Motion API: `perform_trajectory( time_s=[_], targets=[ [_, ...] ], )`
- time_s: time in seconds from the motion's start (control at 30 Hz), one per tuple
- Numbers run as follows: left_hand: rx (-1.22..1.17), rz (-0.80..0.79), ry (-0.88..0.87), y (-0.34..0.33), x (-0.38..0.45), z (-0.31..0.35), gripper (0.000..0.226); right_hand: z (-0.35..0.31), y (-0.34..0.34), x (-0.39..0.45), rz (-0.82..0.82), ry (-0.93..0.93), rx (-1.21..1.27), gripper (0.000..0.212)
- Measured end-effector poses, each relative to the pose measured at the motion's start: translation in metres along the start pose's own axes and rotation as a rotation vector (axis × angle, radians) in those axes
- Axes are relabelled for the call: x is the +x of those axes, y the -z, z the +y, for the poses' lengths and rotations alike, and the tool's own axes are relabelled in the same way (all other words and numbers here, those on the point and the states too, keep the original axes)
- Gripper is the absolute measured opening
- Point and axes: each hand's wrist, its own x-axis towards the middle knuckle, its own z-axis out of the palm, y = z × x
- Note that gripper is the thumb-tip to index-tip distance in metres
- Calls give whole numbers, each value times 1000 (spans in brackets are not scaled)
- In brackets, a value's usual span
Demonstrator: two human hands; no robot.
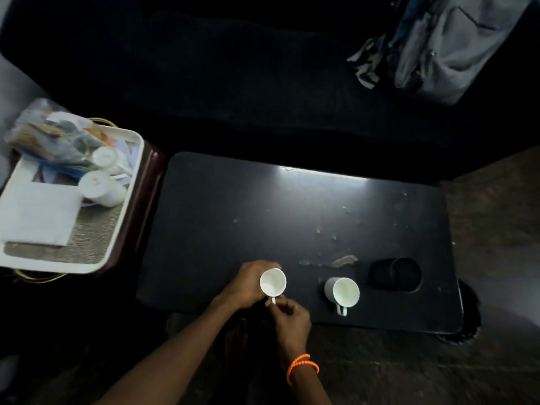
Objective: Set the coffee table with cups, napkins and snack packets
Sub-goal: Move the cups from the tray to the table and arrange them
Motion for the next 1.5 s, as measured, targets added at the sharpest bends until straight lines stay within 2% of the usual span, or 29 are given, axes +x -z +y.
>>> perform_trajectory(
  time_s=[0.23,0.47,0.53,0.63,0.7,0.77,0.93,1.03,1.1,1.17,1.27,1.37,1.5],
  targets=[
    [78,-2,-14,-13,5,-7,52,4,-4,-2,15,28,-85,9],
    [157,-64,-12,-9,6,-7,70,2,-7,-4,21,26,-91,15],
    [175,-59,-12,-8,6,-8,75,3,-3,-7,72,6,-68,17],
    [184,24,38,9,5,-13,83,-4,-3,-12,259,18,-74,27],
    [168,116,75,30,1,-18,80,-16,-12,-16,346,117,-126,28],
    [131,225,81,57,-5,-24,72,-34,-28,-18,360,256,-190,27],
    [108,656,30,143,-25,-49,57,-88,-100,-25,151,507,-283,27],
    [139,989,130,198,-33,-64,58,-122,-152,-28,-122,572,-319,30],
    [51,1142,259,232,-33,-70,63,-147,-185,-28,-303,567,-313,33],
    [-100,1159,396,264,-30,-74,67,-172,-218,-24,-424,564,-300,35],
    [-217,1018,522,306,-26,-85,65,-211,-267,-19,-510,595,-317,41],
    [-271,865,525,330,-24,-95,58,-241,-306,-14,-588,535,-371,55],
    [-355,771,496,344,-21,-100,54,-260,-335,-10,-663,505,-472,64]
  ],
)
